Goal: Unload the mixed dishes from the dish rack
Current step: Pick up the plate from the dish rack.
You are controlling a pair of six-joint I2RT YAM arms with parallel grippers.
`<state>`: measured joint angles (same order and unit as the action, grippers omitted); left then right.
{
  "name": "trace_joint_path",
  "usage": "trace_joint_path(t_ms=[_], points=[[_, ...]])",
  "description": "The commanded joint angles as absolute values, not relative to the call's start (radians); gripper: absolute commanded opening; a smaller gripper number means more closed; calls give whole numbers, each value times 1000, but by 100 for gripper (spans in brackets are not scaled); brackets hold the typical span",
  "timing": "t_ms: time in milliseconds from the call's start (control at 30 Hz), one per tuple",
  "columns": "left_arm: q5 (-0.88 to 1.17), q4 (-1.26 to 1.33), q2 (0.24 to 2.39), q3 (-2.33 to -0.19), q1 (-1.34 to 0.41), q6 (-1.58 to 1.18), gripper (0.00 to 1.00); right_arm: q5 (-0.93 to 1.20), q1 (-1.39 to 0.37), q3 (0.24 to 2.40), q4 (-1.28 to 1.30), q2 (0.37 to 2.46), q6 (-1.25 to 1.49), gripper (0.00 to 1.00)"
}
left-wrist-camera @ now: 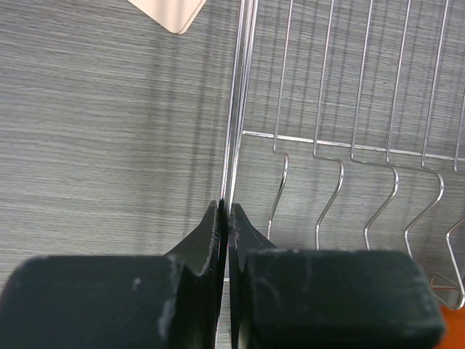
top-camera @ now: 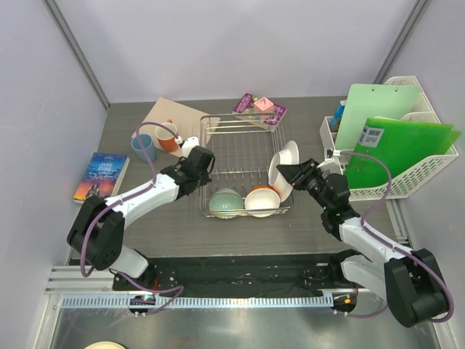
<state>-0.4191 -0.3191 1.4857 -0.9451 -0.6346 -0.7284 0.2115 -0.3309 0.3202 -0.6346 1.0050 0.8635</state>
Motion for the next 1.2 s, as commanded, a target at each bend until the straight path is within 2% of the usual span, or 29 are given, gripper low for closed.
trace_joint_path(t_ms=[0,200,667,1167], points=[[-287,-319,1540,-943,-673,-818,0,388,-334,383,-1135,994,1273,1],[-281,-321,1559,-954,-673,-824,0,425,-336,492,-1043,913,1289,1],[-272,-321,1582,-960,-673,-831,0,459,-334,591,-865,773,1258,1],[-264,-318,1594,-965,-673,-833,0,453,-334,399,-779,784,1158,1]])
